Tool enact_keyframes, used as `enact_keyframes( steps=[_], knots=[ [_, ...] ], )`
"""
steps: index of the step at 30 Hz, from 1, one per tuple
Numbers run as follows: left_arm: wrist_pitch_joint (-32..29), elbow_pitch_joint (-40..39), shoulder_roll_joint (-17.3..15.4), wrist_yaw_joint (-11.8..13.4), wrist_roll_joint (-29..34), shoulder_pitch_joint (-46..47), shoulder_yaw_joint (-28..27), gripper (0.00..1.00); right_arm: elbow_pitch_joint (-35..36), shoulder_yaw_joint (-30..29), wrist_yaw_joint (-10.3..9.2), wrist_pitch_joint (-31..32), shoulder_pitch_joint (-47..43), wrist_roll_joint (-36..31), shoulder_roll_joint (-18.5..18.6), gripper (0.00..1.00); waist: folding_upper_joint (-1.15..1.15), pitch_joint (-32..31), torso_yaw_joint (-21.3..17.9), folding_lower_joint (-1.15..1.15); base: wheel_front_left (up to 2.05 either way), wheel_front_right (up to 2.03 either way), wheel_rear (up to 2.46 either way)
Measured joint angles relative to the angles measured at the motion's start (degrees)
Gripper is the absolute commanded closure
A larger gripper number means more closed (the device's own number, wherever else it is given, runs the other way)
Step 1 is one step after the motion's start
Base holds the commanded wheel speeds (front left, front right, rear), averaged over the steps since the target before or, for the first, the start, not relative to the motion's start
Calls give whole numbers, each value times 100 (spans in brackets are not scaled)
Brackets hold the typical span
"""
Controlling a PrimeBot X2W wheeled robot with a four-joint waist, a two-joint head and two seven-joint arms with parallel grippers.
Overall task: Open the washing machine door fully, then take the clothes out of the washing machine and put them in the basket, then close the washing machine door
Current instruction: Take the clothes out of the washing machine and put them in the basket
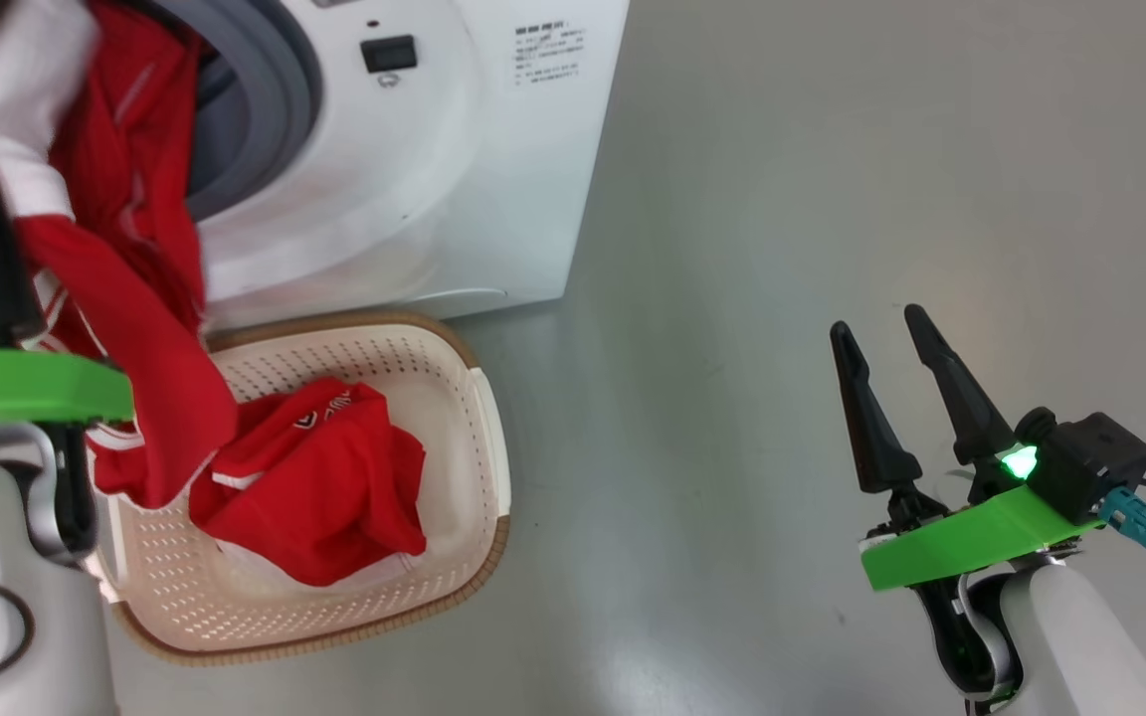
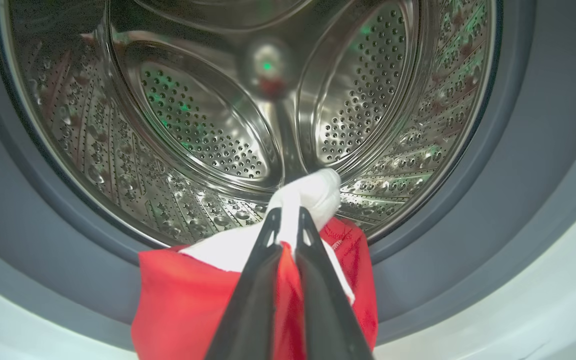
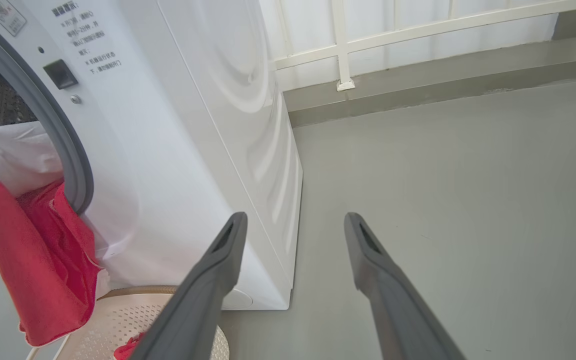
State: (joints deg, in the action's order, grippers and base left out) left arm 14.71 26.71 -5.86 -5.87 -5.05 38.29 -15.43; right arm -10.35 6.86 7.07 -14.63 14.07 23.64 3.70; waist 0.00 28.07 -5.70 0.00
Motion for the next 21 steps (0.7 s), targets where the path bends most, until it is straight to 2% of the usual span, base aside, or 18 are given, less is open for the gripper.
enact_keyframes(
  steps=[8,21],
  knots=[
    [1,-896,204,-124,-27,-558,-87,100,-22,-48,0,0,-271,0,26,0,0,-299,124,0,0,0,0],
    [1,-2428,408,-129,-321,-1568,138,100,-23,-92,0,0,-403,0,45,0,0,-599,327,0,0,0,0]
  ],
)
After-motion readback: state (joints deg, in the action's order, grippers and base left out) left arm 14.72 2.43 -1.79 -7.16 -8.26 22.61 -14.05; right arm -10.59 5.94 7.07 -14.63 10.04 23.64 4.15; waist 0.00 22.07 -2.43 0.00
